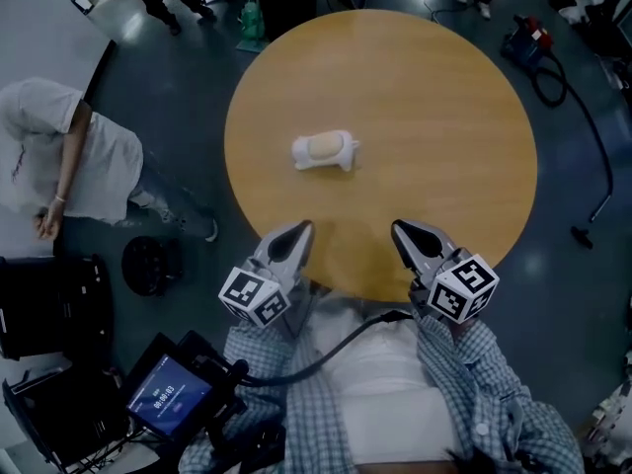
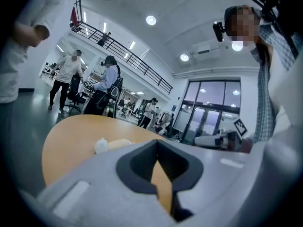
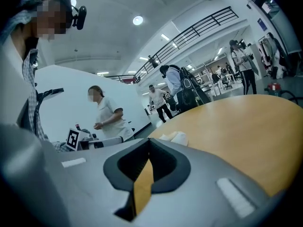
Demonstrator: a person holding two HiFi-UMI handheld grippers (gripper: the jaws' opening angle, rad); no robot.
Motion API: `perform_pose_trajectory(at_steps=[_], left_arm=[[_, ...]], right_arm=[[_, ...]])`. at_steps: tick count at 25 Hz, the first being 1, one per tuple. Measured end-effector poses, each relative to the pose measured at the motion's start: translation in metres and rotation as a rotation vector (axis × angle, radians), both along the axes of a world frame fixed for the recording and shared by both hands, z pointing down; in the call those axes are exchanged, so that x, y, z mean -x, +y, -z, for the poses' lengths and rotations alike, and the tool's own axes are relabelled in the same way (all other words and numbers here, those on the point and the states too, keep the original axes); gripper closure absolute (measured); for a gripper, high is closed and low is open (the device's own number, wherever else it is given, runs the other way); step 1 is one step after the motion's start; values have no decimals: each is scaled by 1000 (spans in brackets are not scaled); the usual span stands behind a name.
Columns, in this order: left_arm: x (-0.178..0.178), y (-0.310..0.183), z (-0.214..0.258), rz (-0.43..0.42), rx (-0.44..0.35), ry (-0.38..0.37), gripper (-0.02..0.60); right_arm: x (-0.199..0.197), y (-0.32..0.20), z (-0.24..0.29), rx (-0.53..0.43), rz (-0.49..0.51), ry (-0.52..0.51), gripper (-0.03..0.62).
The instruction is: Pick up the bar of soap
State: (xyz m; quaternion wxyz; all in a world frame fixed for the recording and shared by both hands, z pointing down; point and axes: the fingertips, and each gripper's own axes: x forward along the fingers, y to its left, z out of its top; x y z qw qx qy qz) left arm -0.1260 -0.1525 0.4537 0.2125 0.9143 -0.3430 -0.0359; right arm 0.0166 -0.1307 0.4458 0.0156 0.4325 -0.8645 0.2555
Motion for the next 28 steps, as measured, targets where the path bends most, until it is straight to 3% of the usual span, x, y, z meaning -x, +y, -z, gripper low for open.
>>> perform_pose_trajectory(at_steps=[2, 5, 10, 12, 17, 22, 25, 28], left_arm=[[0, -18, -3, 4, -9, -52, 583], [-4, -45, -10, -4, -39, -207, 583], [-17, -93, -21, -103, -90, -396, 553], [-24, -111, -32, -183, -117, -493, 501], [-40, -139, -79, -446, -159, -815, 388], [-42, -153, -120, -665, -166, -1064, 331], [-44, -159, -135, -772, -162, -1148, 294], [-49, -161, -146, -856, -149, -1179, 276]], right_arm=[[-2, -11, 1, 3, 3, 3, 589], [-7, -28, 3, 0, 14, 9, 589], [-11, -52, 3, -5, 16, 14, 589], [-15, -58, 2, -2, 12, 20, 589], [-32, -69, -5, 25, -15, 26, 589], [-41, -78, -13, 49, -38, 18, 589], [-45, -82, -18, 69, -43, 11, 589], [-48, -84, -24, 91, -45, 9, 589]])
